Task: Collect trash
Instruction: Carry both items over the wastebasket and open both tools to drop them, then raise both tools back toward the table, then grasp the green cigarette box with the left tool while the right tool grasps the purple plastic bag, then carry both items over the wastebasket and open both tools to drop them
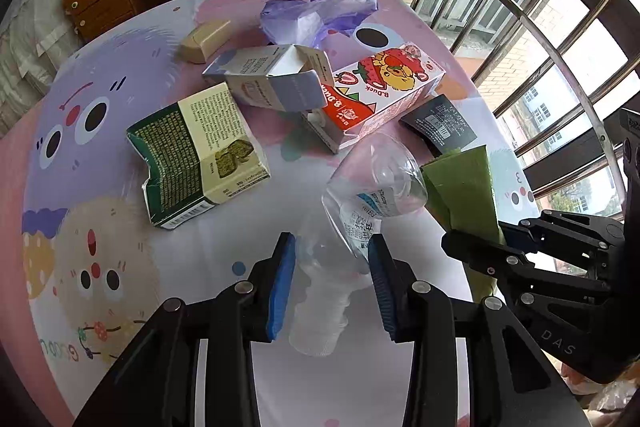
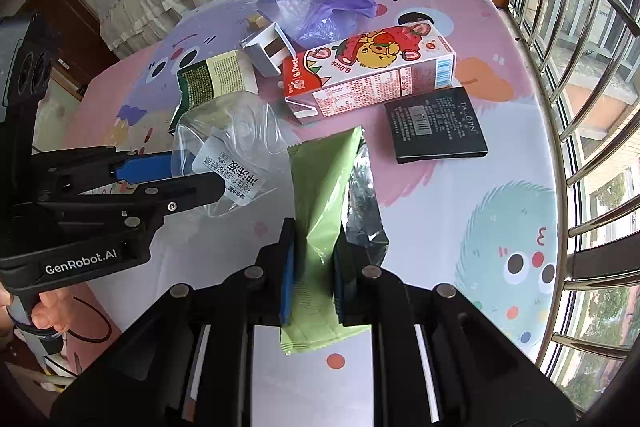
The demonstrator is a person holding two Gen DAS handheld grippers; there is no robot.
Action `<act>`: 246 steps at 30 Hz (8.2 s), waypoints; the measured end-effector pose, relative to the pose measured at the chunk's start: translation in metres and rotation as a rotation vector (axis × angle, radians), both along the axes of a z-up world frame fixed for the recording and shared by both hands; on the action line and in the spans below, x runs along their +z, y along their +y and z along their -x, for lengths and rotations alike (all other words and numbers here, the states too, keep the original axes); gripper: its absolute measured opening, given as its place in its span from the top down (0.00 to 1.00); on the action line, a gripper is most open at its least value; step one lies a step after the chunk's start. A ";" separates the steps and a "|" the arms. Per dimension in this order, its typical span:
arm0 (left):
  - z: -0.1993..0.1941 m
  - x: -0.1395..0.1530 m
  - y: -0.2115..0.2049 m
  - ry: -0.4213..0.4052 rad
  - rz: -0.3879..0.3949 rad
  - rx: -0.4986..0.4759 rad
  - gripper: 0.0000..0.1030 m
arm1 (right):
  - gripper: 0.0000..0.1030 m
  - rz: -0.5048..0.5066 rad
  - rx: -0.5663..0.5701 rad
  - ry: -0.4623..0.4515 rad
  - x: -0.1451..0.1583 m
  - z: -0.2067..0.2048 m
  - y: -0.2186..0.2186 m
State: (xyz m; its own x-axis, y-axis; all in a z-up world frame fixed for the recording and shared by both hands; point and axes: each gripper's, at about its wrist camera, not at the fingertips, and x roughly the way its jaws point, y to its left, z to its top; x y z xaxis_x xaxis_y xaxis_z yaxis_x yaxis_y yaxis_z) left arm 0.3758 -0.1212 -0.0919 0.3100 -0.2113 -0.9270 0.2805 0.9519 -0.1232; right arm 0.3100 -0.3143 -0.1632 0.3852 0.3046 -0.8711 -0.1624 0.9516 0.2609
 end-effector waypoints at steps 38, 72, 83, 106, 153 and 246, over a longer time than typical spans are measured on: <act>0.350 -0.031 0.201 0.048 0.048 -0.125 0.64 | 0.88 0.058 -0.145 0.187 -0.038 0.321 0.195; 0.346 -0.326 0.201 0.133 0.074 0.099 0.09 | 0.46 -0.071 -0.337 0.414 -0.350 0.304 0.147; 0.369 -0.203 0.208 0.037 0.103 0.124 0.09 | 0.46 -0.066 -0.315 0.374 -0.232 0.312 0.153; 0.377 0.101 0.171 -0.286 0.082 0.154 0.09 | 0.45 -0.129 -0.145 0.049 0.046 0.318 0.120; -0.160 -0.014 0.105 0.008 0.018 -0.477 0.23 | 0.46 -0.098 -0.626 0.017 0.014 -0.018 0.124; 0.341 -0.138 0.137 0.092 -0.034 0.075 0.76 | 1.00 -0.095 -0.325 0.261 -0.125 0.369 0.079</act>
